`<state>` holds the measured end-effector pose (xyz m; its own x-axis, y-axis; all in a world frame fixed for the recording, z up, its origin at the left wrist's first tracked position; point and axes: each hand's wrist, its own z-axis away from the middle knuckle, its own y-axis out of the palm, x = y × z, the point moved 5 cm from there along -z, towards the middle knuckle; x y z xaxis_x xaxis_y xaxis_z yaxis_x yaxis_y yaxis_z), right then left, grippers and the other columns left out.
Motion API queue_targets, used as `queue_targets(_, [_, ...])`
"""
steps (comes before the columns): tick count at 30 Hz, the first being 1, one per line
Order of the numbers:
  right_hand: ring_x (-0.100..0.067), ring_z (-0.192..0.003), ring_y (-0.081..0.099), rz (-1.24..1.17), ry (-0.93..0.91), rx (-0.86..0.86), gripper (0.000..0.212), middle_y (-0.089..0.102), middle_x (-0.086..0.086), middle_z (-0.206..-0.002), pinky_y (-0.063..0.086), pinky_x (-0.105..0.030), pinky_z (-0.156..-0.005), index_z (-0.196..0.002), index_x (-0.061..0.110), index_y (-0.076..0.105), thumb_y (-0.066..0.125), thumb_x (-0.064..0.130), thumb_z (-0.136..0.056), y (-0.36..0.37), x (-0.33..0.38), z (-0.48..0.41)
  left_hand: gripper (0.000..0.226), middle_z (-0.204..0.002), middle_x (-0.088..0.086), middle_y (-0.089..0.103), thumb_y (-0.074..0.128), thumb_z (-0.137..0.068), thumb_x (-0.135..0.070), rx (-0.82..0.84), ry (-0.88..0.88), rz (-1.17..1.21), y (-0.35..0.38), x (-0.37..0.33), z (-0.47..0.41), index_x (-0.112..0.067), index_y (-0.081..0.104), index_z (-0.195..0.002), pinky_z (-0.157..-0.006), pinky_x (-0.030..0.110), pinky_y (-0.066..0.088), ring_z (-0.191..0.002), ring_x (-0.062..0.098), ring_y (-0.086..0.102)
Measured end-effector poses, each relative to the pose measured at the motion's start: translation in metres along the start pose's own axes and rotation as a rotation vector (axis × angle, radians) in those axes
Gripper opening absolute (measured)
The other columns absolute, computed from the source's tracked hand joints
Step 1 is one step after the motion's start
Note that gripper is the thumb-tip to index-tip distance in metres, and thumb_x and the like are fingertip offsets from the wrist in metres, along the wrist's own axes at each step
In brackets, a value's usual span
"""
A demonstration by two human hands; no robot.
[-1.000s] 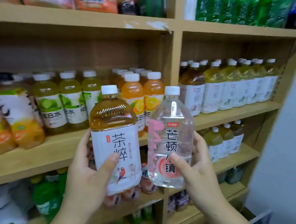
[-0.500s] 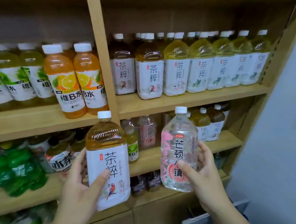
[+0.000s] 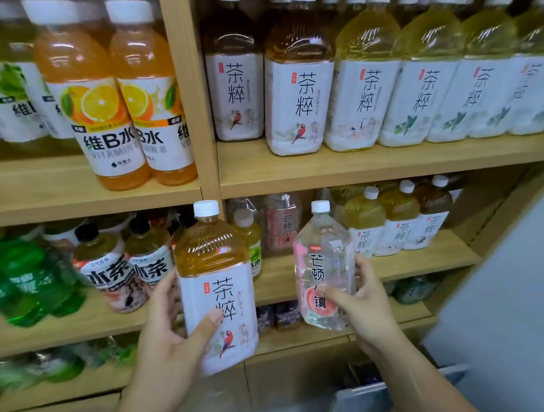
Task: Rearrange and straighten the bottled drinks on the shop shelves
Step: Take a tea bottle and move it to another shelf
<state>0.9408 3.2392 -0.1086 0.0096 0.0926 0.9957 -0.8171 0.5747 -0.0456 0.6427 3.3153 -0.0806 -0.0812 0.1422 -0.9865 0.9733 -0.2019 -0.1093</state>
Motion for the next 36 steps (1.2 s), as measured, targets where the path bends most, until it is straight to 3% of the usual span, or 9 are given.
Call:
queue_targets(3, [-0.016,-0.098,0.075,0.008,0.003,0.052,0.070,0.074,-0.001,-0.114,0.062,-0.042,-0.086,-0.128,0.032,0.053,0.087,0.002,-0.074,-0.001,-0.008,-0.024,0.084,-0.127,-0.014,0.066,0.081,-0.065,-0.051,-0.042,0.000,-0.027,0.007,-0.003,0.000,-0.043,0.045,-0.141,-0.095,0.047,0.055,-0.117,0.009,0.064])
queue_targets(10, [-0.013,-0.103,0.074,0.045,-0.009,0.234,0.074,0.073,0.004,-0.117,0.060,-0.045,-0.092,-0.127,0.035,0.052,0.089,0.004,-0.071,0.006,-0.027,-0.092,0.085,-0.126,-0.003,0.070,0.080,-0.061,-0.050,-0.241,-0.032,-0.038,0.033,-0.004,0.013,-0.038,0.050,-0.139,-0.098,0.054,0.053,-0.117,0.017,0.065])
queue_targets(14, [-0.009,-0.106,0.072,0.022,-0.013,0.347,0.074,0.072,0.006,-0.120,0.058,-0.043,-0.097,-0.134,0.030,0.048,0.088,0.008,-0.076,0.021,-0.038,-0.120,0.082,-0.126,-0.003,0.069,0.079,-0.063,-0.049,-0.326,-0.041,-0.063,0.052,-0.002,0.027,-0.035,0.051,-0.139,-0.098,0.052,0.054,-0.117,0.016,0.065])
queue_targets(18, [-0.006,-0.105,0.072,0.055,-0.005,0.388,0.063,0.073,0.007,-0.117,0.058,-0.044,-0.098,-0.124,0.030,0.051,0.087,0.008,-0.078,0.028,-0.055,-0.135,0.072,-0.125,-0.006,0.068,0.079,-0.071,-0.037,-0.363,-0.061,-0.070,0.065,0.001,0.036,-0.036,0.052,-0.137,-0.096,0.048,0.055,-0.116,0.013,0.065])
queue_targets(21, [-0.002,-0.104,0.070,0.105,0.012,0.398,0.057,0.070,0.014,-0.114,0.058,-0.039,-0.097,-0.114,0.039,0.051,0.086,0.010,-0.080,0.026,-0.062,-0.143,0.078,-0.128,-0.006,0.067,0.078,-0.066,-0.047,-0.376,-0.072,-0.063,0.072,0.004,0.038,-0.036,0.051,-0.138,-0.095,0.046,0.054,-0.118,0.013,0.065])
queue_targets(23, [-0.001,-0.107,0.066,0.195,0.004,0.418,0.060,0.066,0.021,-0.117,0.055,-0.030,-0.094,-0.121,0.040,0.050,0.087,0.016,-0.080,0.025,-0.065,-0.148,0.083,-0.128,-0.006,0.067,0.077,-0.064,-0.049,-0.386,-0.082,-0.056,0.077,0.007,0.038,-0.032,0.050,-0.140,-0.096,0.045,0.054,-0.117,0.013,0.065])
queue_targets(27, [-0.013,-0.118,0.052,0.476,-0.110,0.359,0.085,0.049,0.006,-0.131,0.047,-0.035,-0.103,-0.148,0.029,0.044,0.088,0.039,-0.076,0.025,-0.065,-0.157,0.084,-0.125,-0.002,0.068,0.079,-0.065,-0.047,-0.386,-0.099,-0.061,0.083,0.013,0.037,-0.031,0.049,-0.141,-0.094,0.045,0.056,-0.115,0.015,0.066])
queue_targets(31, [-0.019,-0.113,0.055,0.582,-0.105,0.345,0.073,0.049,0.004,-0.120,0.045,-0.031,-0.091,-0.139,0.020,0.052,0.085,0.044,-0.079,0.035,-0.064,-0.166,0.073,-0.118,-0.006,0.070,0.079,-0.072,-0.032,-0.365,-0.133,-0.075,0.083,0.017,0.037,-0.037,0.049,-0.139,-0.078,0.035,0.063,-0.112,0.017,0.067])
queue_targets(36, [-0.022,-0.111,0.066,0.592,-0.069,0.353,0.062,0.070,-0.002,-0.120,0.056,-0.043,-0.096,-0.127,0.018,0.061,0.085,0.046,-0.077,0.045,-0.066,-0.176,0.074,-0.120,-0.003,0.070,0.079,-0.071,-0.033,-0.365,-0.124,-0.058,0.079,0.012,0.032,-0.037,0.050,-0.138,-0.080,0.038,0.063,-0.112,0.016,0.068])
